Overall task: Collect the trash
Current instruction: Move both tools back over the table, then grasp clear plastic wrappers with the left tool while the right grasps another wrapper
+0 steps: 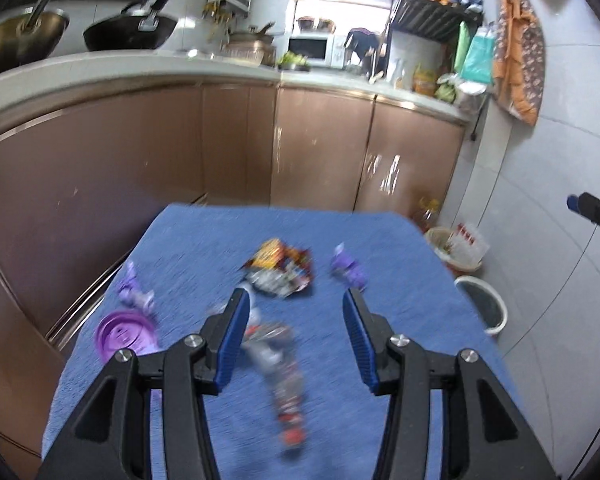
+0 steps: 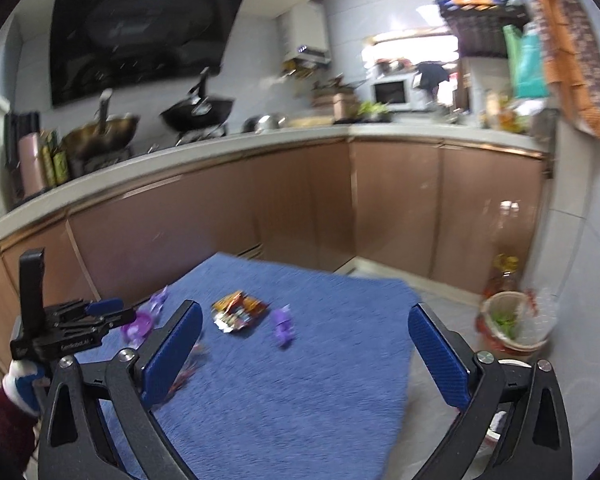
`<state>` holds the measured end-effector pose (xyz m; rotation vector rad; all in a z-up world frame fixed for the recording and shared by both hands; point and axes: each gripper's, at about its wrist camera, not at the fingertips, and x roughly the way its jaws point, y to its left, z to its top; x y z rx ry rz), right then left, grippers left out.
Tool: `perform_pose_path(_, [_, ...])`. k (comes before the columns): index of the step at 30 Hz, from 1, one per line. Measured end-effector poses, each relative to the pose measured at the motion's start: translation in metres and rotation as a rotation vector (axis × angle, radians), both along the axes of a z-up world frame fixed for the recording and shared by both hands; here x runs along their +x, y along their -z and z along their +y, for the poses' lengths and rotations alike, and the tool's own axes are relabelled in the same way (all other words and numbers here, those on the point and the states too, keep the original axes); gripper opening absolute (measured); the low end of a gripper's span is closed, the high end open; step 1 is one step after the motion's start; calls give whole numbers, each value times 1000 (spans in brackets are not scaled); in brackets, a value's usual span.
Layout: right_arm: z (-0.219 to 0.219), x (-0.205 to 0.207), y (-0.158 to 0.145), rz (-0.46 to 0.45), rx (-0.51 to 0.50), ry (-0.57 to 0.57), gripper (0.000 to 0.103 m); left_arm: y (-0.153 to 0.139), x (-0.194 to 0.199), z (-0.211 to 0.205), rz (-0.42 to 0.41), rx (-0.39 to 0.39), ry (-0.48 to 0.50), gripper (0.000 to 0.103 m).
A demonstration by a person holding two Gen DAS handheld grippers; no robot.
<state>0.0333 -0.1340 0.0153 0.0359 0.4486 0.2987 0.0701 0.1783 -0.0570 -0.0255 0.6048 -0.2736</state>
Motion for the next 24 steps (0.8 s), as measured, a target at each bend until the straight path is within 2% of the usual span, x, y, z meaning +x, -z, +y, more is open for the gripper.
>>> perform_pose_path(3, [23,18,15,47,-1,-73,98,19,10,16,41,53,21,47])
perform_pose_path(9, [77,48,60,173,-23,-230,95,50,44,17,134,151,112,47])
perform_pose_path(18, [141,75,117,316,-56,-366,93,87,92,13,232,260,188,49])
perform_pose_path(20, [153,79,127,336,-63,-386,92,94,99,15,250,263,196,49])
perform_pose_path(24, [174,89,145,390,-56,-435,89,101,109,22,286,213,204,49])
